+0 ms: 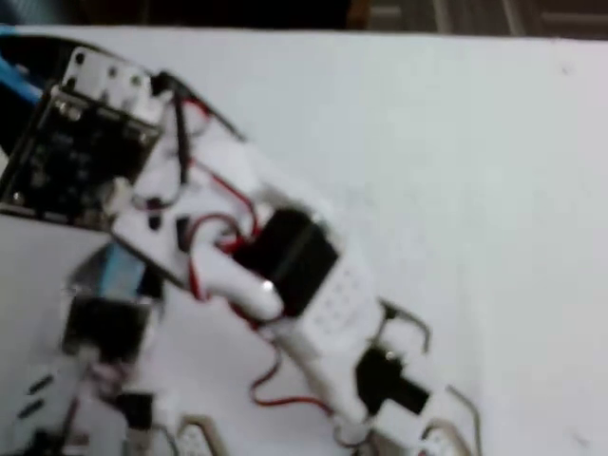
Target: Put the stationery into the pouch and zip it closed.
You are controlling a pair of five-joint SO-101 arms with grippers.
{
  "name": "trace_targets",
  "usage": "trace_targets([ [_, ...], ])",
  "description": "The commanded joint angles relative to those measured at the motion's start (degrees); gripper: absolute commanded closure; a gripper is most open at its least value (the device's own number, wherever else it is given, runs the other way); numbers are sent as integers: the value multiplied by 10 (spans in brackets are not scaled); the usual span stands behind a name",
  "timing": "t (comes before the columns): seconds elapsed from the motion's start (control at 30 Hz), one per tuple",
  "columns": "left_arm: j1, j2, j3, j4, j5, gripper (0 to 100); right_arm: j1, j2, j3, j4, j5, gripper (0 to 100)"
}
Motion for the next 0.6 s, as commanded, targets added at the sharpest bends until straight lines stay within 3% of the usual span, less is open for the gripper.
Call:
trace_targets([
  [0.0,0,6,-104,28,-9,866,13,-6,-9,-10,-4,981],
  [0.23,-2,6,-37,40,-9,864,40,2,8,29,-4,981],
  [0.5,-54,5,113,-33,-12,875,91,12,48,94,-4,981],
  [0.57,-68,5,151,-50,-12,930,106,13,47,119,-4,981],
])
